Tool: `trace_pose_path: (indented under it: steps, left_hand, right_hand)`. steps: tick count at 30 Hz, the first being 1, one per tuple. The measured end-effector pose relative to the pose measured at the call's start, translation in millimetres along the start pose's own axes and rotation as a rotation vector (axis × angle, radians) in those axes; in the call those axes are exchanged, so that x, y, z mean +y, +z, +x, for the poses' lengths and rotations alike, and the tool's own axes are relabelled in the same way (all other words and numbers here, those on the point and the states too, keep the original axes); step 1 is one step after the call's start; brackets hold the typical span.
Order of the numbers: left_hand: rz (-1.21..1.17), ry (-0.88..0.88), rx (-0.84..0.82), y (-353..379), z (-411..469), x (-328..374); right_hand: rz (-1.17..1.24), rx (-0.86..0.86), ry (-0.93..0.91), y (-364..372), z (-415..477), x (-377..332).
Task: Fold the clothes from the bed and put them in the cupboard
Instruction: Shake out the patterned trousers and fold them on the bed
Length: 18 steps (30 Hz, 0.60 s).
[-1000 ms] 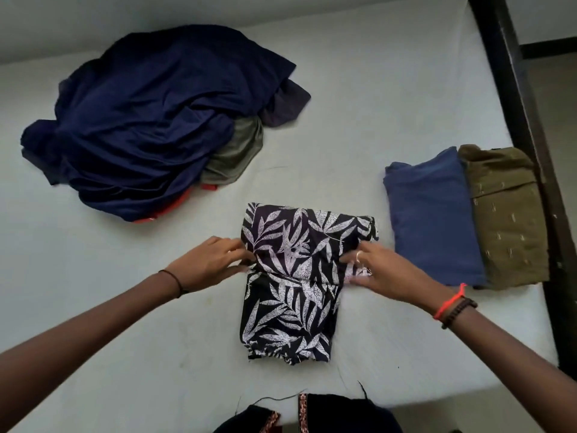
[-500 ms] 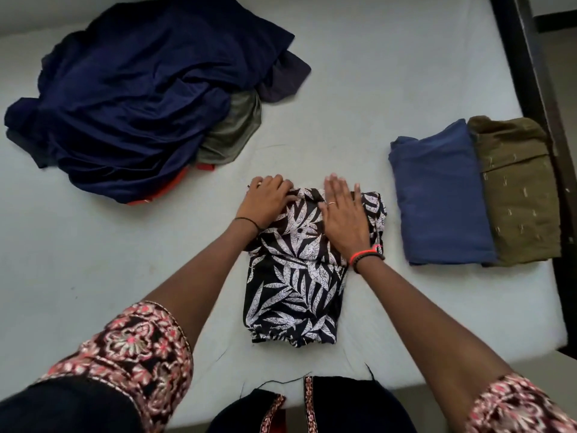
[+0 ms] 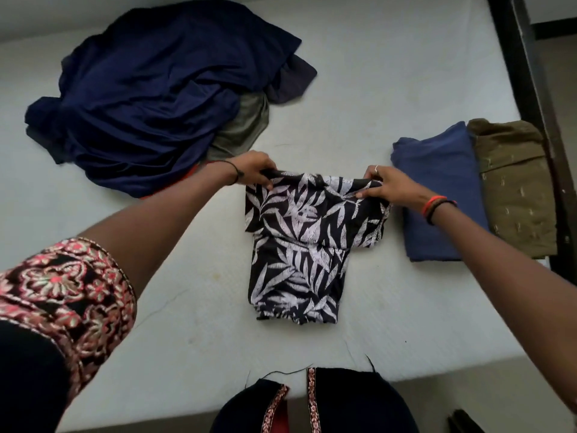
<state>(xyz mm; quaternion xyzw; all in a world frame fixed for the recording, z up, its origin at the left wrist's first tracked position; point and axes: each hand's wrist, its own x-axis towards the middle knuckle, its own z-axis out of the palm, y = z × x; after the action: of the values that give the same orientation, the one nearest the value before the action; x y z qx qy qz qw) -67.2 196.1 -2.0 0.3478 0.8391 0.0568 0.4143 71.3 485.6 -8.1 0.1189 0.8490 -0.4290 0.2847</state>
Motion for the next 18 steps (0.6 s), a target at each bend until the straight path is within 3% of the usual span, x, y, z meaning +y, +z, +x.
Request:
trace_pose_path:
  steps: [6,12,18]
  left_hand:
    - [0.072,0.083,0.324,-38.6,-3.7,2.3]
    - [0.229,0.278,0.599,-4.9,-72.7,5.0]
    - [0.380,0.407,0.522,91.1,-157.3,0.7]
  right_hand:
    - [0.101,0.170,-0.041,-25.7,-3.8,-20.7]
    - [0.076,0.228,-0.164,10.2,-75.0,-42.4]
    - [-0.315,0.248,-0.436,115.5,-162.9,-22.2]
